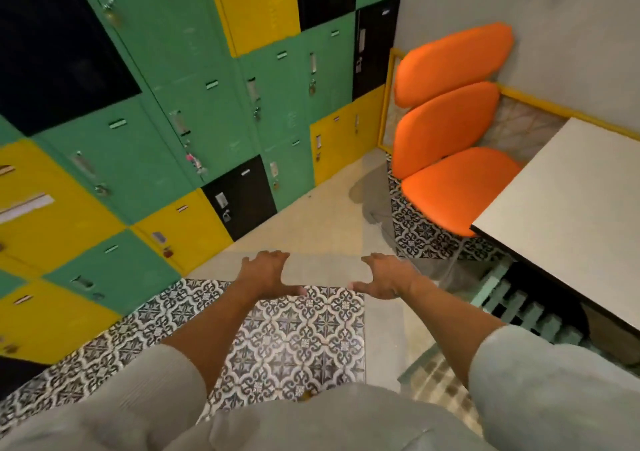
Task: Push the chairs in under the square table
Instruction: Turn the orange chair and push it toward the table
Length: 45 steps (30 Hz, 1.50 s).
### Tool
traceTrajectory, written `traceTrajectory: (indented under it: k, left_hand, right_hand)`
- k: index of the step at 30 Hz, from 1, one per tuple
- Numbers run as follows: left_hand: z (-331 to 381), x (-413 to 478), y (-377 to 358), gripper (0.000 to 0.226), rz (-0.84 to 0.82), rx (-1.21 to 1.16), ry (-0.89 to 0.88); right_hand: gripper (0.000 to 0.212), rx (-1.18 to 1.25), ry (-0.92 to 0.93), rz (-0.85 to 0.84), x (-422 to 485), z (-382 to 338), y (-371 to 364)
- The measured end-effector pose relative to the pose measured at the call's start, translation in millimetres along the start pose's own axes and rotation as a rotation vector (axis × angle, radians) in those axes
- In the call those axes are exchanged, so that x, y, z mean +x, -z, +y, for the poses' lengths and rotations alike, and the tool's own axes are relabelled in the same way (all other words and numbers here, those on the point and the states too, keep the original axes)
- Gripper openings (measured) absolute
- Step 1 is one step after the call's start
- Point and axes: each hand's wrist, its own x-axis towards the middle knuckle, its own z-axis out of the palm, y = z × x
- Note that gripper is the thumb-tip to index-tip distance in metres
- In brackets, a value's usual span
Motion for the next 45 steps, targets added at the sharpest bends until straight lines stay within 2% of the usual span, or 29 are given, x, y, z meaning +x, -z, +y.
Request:
traceTrajectory:
  k: [6,15,22,30,33,36,40,45]
  left_hand:
    - [-64.9,78.5,122.2,0.119,0.173,0.059,-0.152]
    - [-66.0,220.1,293.4,0.116,0.383,0.13,-0.311]
    - [-46.6,344.6,421.5,0.11,0.386,0.227,-0.412]
    - [-11.6,476.6,519.8,0.101,0.28,0.322,-0.662]
    - [13.3,536.0,542.6,0.1,0.254,0.385,-0.78]
    - [38.0,604.3,555.2,0.104,0.191,0.432,-0.868]
    - [73.5,695.5,570.1,0.105,0.149,0.445,-1.052]
    - [117.9,773.3,603.4,0.104,0.156,0.507,-1.31]
  right_hand:
    - [0.095,0.057,-0.015,0.342,69.2,-32.8,123.3]
    - [0.1,0.088,-0.075,0.526,170.9,-6.1,285.2]
    - [0.096,0.24,-0.128,0.624,260.5,55.1,383.1]
    - [0.087,0.477,-0.294,0.664,348.0,128.8,427.1]
    - [0.082,0.536,-0.378,0.707,375.5,146.7,430.1]
    - [0.082,0.572,-0.473,0.67,405.3,162.0,429.9]
    - [0.085,0.638,-0.612,0.676,448.9,174.7,442.2]
    - [0.078,0.648,-0.835,0.645,501.4,172.3,465.4]
